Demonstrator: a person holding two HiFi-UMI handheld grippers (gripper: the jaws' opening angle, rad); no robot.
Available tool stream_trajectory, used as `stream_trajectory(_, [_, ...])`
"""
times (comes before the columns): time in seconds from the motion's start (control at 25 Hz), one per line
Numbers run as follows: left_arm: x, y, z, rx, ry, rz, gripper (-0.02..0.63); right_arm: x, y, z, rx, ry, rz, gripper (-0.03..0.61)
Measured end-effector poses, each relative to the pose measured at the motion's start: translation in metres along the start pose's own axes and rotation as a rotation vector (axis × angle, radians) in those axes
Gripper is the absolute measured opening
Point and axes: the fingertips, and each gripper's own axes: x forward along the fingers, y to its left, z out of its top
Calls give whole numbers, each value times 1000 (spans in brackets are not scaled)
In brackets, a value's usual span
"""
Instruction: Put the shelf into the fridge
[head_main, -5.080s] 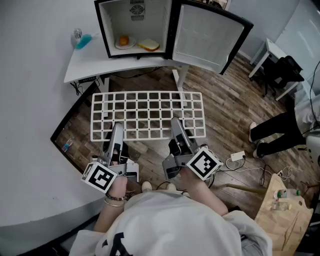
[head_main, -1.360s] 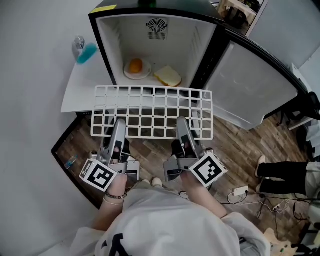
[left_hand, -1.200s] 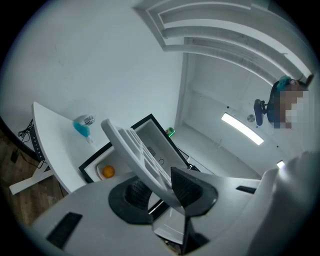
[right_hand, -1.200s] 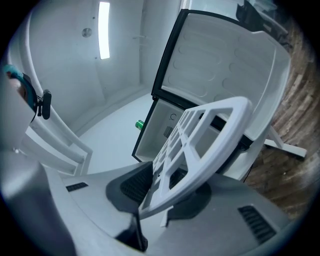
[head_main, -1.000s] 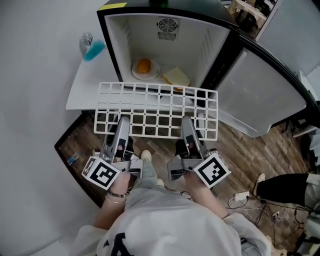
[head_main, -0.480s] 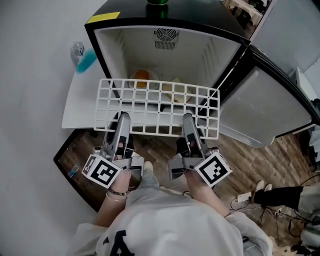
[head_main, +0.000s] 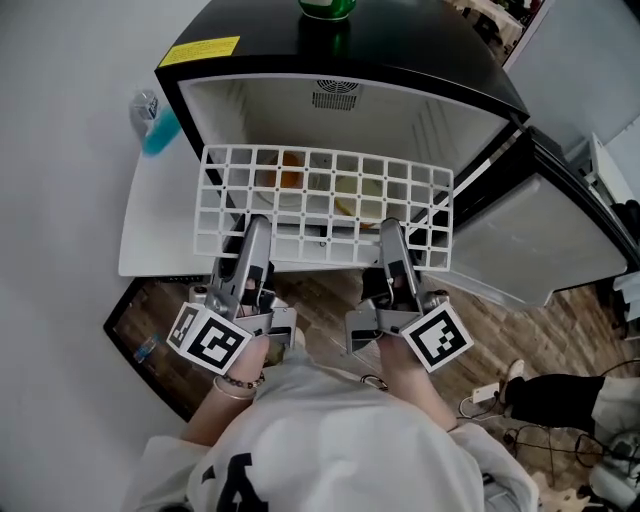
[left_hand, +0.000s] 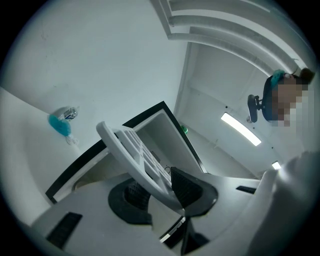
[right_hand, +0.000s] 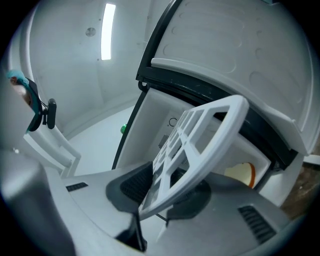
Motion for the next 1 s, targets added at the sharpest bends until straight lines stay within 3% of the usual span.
stream_trajectory(0.32, [6,-6,-2,-9,11,-16,100,0,-1,9,15,-24,8,100])
stream_trajectory(1.0, [15,-6,3,-67,-26,15,100,12,3,14,11,23,19,100])
